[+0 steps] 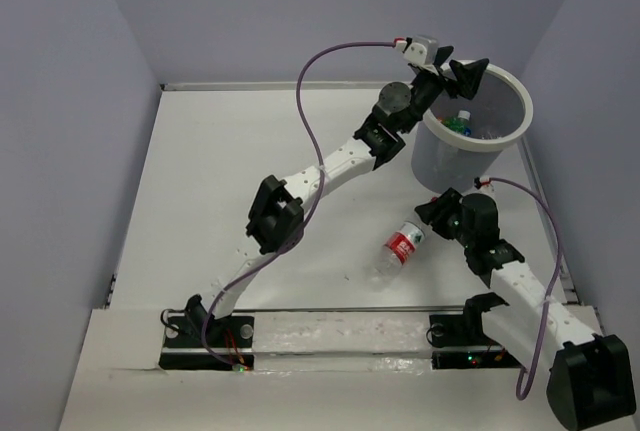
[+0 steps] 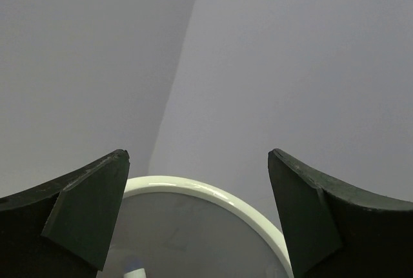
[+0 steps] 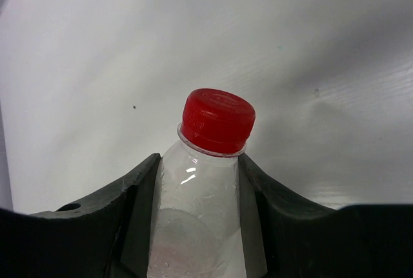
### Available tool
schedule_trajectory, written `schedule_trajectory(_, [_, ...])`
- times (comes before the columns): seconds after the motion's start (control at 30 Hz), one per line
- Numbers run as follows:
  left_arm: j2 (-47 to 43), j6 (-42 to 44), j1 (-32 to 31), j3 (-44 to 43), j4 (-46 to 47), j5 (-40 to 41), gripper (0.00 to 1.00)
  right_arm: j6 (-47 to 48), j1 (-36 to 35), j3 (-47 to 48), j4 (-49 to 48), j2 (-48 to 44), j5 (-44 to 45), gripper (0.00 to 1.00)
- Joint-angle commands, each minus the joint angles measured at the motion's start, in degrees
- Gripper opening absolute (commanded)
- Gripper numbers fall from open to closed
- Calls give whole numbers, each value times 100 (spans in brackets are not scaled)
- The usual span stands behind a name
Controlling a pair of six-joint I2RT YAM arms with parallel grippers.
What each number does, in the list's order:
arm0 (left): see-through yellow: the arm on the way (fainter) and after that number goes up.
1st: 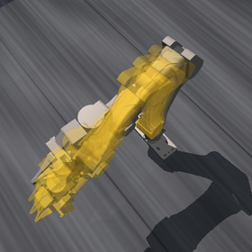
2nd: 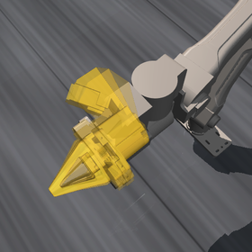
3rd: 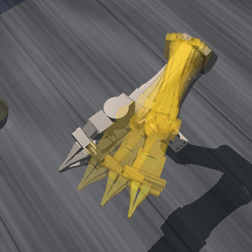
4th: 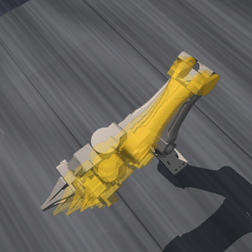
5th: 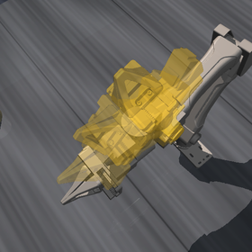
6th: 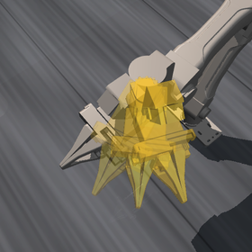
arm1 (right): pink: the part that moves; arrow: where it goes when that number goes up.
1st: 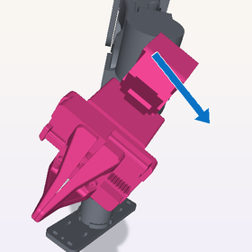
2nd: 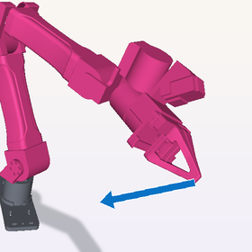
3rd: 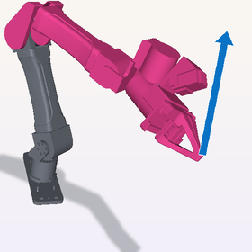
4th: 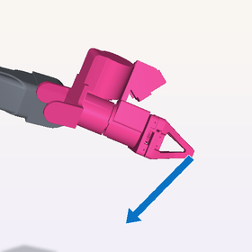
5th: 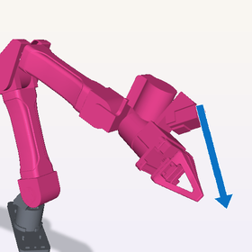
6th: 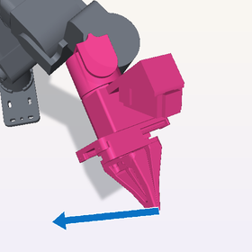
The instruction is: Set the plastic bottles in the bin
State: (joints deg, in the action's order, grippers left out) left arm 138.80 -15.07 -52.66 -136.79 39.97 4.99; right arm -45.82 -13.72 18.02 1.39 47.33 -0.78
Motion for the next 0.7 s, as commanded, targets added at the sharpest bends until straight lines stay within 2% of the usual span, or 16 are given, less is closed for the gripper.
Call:
schedule_trajectory(0.0, [-907,381,37,29,363,-68,99,179,-52,587,53,-452,-116,37])
schedule_trajectory(0.13, [-1223,531,54,108,92,-174,99,267,-105,991,361,-716,-247,36])
schedule_trajectory(0.17, [-1546,592,63,213,56,-174,99,293,-105,1097,432,-769,-291,36])
schedule_trajectory(0.23, [-1995,742,98,897,64,-52,99,381,-105,1439,634,-926,-362,35])
schedule_trajectory(0.33, [-3093,1224,142,2092,64,290,99,513,-105,1844,819,-1042,-310,35])
schedule_trajectory(0.37, [-3714,1443,160,2800,55,474,99,600,-105,2132,837,-1077,-283,35])
schedule_trajectory(0.43, [-4376,1463,186,3603,64,1107,99,680,-105,2441,837,-1033,-160,35])
schedule_trajectory(0.47, [-5041,1393,239,4433,108,1309,99,715,-105,2591,767,-929,-116,35])
schedule_trajectory(0.57, [-6046,770,300,5721,125,1715,99,1013,-105,3241,714,-638,234,35])
schedule_trajectory(0.6, [-6650,595,309,6160,117,1759,99,1084,-105,3408,696,-559,331,35])
schedule_trajectory(0.63, [-6925,306,301,6930,125,1829,99,1293,-105,3767,635,-393,550,35])
schedule_trajectory(0.67, [-7146,164,301,7269,108,1838,99,1400,-105,3935,591,-304,691,35])
